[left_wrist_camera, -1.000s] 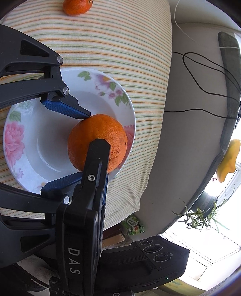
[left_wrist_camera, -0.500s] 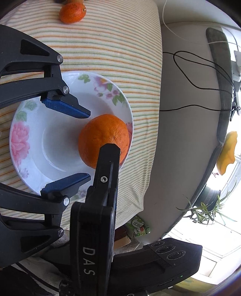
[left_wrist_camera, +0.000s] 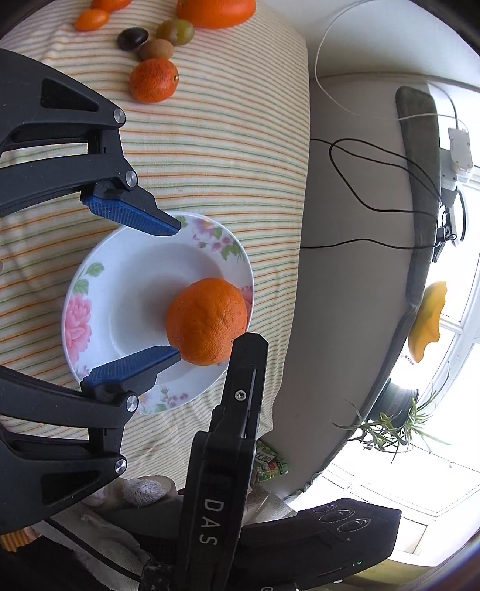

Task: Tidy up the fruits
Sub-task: 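Open the right tool and withdraw it from the orange, then move the right tool to the oval orange and close on it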

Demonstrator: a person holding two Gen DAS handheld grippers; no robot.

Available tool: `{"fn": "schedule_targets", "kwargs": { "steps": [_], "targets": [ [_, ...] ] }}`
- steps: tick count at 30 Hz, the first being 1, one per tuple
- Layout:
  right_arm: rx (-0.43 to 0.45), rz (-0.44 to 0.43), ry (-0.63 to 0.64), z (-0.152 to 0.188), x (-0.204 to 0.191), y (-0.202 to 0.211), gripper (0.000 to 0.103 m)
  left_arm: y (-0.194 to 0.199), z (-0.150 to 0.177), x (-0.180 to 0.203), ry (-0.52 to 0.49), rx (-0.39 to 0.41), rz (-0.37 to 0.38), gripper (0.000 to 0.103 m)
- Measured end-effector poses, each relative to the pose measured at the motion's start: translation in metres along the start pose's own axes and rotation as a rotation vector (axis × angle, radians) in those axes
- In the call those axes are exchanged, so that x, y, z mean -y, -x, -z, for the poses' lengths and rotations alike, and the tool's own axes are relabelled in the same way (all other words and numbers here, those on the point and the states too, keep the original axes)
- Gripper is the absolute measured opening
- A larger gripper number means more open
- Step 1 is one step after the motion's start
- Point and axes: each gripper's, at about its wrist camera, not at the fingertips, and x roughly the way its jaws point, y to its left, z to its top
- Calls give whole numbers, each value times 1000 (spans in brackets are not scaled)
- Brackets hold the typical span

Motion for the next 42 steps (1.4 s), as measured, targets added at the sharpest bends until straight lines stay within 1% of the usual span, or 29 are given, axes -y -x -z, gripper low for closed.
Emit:
{"fn": "schedule_targets", "kwargs": {
  "steps": [4, 6, 8, 9, 11, 15, 16, 19, 23, 30, 33, 36, 42],
  "targets": [
    [19, -30, -1, -5, -12, -1, 77, 15, 4, -16, 9, 23, -33, 62],
    [26, -41, 6, -9, -21, -2, 77, 24, 6, -26, 7, 38, -62, 62],
    [33, -52, 28, -12, -33, -4, 83, 35, 9, -40, 12, 52, -92, 64],
    [37, -57, 40, -14, -39, -5, 88, 40, 11, -47, 23, 59, -105, 66],
    [47, -65, 65, -19, -52, -7, 90, 50, 11, -62, 49, 76, -124, 66],
    [18, -94, 83, -29, -75, -20, 90, 67, 14, -90, 78, 105, -179, 67],
    [8, -105, 85, -31, -80, -24, 90, 70, 14, -97, 86, 109, -192, 70],
    [-14, -100, 101, -37, -97, -37, 90, 79, 14, -117, 106, 119, -226, 73],
    [-50, -144, 121, -41, -117, -57, 90, 89, 18, -141, 132, 126, -264, 73],
    [-72, -203, 162, -43, -149, -86, 90, 97, 19, -182, 207, 139, -278, 73],
    [-88, -242, 153, -46, -162, -99, 90, 97, 18, -198, 235, 144, -263, 73],
    [-115, -276, 140, -50, -175, -114, 90, 94, 15, -206, 248, 144, -264, 73],
    [-180, -340, 112, -53, -196, -144, 90, 86, 11, -219, 270, 139, -236, 73]
  ]
}}
